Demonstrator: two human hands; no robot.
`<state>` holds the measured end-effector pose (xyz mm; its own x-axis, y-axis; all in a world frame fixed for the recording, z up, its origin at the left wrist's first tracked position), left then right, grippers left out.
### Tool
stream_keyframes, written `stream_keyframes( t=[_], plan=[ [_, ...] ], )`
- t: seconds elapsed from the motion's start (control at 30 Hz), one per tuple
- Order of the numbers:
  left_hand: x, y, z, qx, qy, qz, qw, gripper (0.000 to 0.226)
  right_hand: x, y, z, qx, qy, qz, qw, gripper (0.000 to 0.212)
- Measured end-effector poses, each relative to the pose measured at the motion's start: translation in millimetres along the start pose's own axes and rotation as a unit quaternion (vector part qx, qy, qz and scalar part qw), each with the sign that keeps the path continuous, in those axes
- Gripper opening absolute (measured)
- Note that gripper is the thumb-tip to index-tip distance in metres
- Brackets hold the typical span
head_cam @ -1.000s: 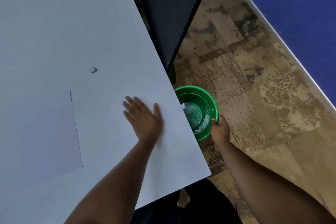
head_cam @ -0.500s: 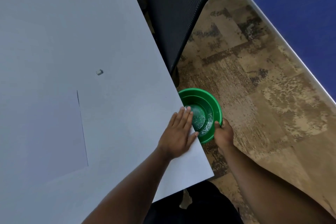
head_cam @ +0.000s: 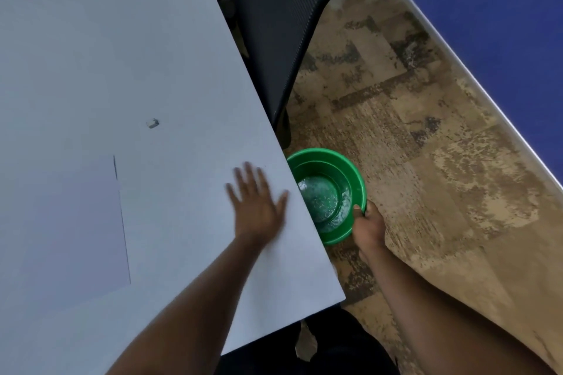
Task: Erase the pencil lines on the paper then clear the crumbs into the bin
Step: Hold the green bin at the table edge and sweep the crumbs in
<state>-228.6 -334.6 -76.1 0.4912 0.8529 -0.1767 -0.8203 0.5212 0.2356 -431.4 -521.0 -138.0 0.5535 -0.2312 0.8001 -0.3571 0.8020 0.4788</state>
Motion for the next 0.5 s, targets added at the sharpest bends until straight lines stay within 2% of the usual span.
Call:
stream_keyframes(
  t=[0.07, 0.13, 0.2, 0.23, 0.27, 0.37, 0.5],
  plan=[
    [-46.2, 16.6, -6.7, 0.041, -0.009, -0.127, 0.991, 0.086, 0.8, -1.7, 0.1, 0.006, 0.002, 0.004, 1.0, 0.016],
    [-81.0, 36.7, -13.2, 0.097, -0.001, -0.215, 0.972, 0.081, 0.7, -3.0, 1.8, 0.009, 0.002, 0.008, 1.0, 0.018],
    [-100.7, 52.2, -10.3, 0.096, 0.021, -0.271, 0.957, 0.076, 0.9, -4.1, 4.2, 0.008, 0.002, 0.01, 1.0, 0.02],
    [-101.5, 53.2, -6.1, 0.075, 0.038, -0.267, 0.96, 0.075, 1.5, -4.9, 5.2, 0.008, 0.004, 0.011, 1.0, 0.02],
    [-95.3, 49.4, -2.2, 0.052, 0.06, -0.237, 0.968, 0.074, 1.4, -5.8, 5.9, 0.009, 0.006, 0.01, 1.0, 0.019],
    [-43.6, 25.0, 9.9, -0.027, 0.075, -0.064, 0.995, 0.075, 0.9, -9.4, 9.0, 0.013, 0.012, 0.006, 1.0, 0.015],
    [51.2, -7.9, 20.1, -0.084, 0.081, 0.168, 0.979, 0.077, 5.7, -13.6, 11.8, 0.02, 0.024, 0.015, 0.999, 0.013]
  ],
)
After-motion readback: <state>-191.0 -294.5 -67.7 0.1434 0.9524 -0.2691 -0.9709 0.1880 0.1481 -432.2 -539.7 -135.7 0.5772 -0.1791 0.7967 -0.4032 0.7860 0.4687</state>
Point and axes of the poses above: each hand's wrist, its own y-axis away from the middle knuckle, its own z-axis out of the back of the hand, x = y × z, the point moved 8 cm from there along -y, towards the middle knuckle, and after that the axes turned 5 degrees about z, right-handed, at the moved point
